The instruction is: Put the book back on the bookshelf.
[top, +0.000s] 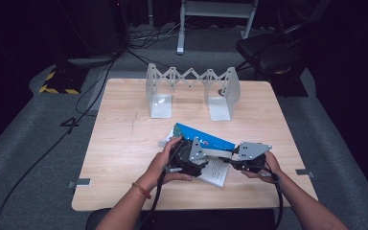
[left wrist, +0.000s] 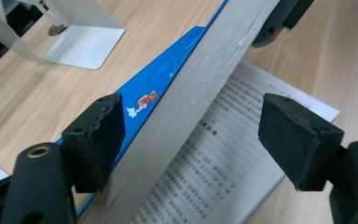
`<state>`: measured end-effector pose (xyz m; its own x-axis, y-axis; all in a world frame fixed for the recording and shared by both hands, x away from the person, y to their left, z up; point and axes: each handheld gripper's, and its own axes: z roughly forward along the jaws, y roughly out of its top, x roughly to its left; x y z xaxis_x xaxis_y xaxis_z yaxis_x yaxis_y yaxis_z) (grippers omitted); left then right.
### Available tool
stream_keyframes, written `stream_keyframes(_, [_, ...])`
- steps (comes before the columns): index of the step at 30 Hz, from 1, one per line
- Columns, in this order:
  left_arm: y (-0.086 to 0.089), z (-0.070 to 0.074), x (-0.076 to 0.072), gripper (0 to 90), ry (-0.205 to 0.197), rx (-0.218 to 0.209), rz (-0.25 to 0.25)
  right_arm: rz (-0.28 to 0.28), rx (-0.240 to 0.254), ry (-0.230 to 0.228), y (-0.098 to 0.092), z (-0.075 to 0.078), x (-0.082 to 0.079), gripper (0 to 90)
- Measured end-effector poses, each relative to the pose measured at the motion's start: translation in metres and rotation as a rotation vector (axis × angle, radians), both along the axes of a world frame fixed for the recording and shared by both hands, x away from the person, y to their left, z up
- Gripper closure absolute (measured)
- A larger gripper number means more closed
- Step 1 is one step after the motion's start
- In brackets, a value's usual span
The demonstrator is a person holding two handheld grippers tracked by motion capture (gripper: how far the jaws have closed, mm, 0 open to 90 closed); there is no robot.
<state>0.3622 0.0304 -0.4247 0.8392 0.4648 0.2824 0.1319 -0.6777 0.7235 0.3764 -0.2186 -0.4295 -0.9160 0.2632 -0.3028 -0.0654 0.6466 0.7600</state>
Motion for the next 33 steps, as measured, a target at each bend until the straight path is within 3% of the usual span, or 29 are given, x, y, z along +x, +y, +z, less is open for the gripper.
stream_keyframes(2, [0.005, 0.001, 0.003, 26.2, -0.009, -0.034, 0.029, -0.006, 0.005, 0.006, 0.0, 0.001, 0.0, 74.2])
stream_keyframes(4, [0.01, 0.003, 0.006, 25.1, 0.036, -0.083, 0.01, -0.006, 0.001, 0.003, 0.001, 0.001, 0.0, 74.3])
stream_keyframes(7, [0.008, 0.002, 0.006, 22.4, 0.035, -0.041, -0.003, -0.006, -0.003, -0.004, 0.002, 0.004, -0.001, 74.4])
stream_keyframes(15, [-0.006, 0.001, 0.016, 22.9, 0.049, -0.016, 0.0, -0.002, -0.001, -0.012, 0.006, 0.015, 0.0, 74.6])
stream_keyframes(17, [-0.011, 0.001, 0.019, 32.4, 0.043, 0.002, 0.005, 0.005, -0.015, -0.019, 0.008, 0.019, -0.001, 74.6])
stream_keyframes(20, [-0.011, 0.002, 0.023, 37.9, 0.056, -0.014, -0.008, 0.002, -0.02, -0.022, 0.008, 0.022, -0.001, 74.6])
stream_keyframes(23, [-0.008, 0.002, 0.023, 44.9, 0.069, -0.006, -0.036, -0.004, -0.029, -0.021, 0.008, 0.024, 0.001, 74.5])
stream_keyframes(26, [-0.002, 0.0, 0.023, 57.7, 0.074, -0.008, -0.082, -0.006, -0.046, -0.028, 0.01, 0.027, 0.0, 74.3])
stream_keyframes(30, [0.006, -0.004, 0.023, 62.3, 0.07, -0.042, -0.115, -0.003, -0.06, -0.021, 0.015, 0.03, -0.001, 72.6])
stream_keyframes(31, [0.008, -0.005, 0.023, 63.4, 0.059, -0.06, -0.122, -0.006, -0.05, -0.009, 0.015, 0.032, 0.0, 71.4])
stream_keyframes(33, [0.014, -0.007, 0.025, 66.3, 0.084, -0.095, -0.142, -0.003, -0.014, 0.0, 0.014, 0.034, 0.0, 67.5])
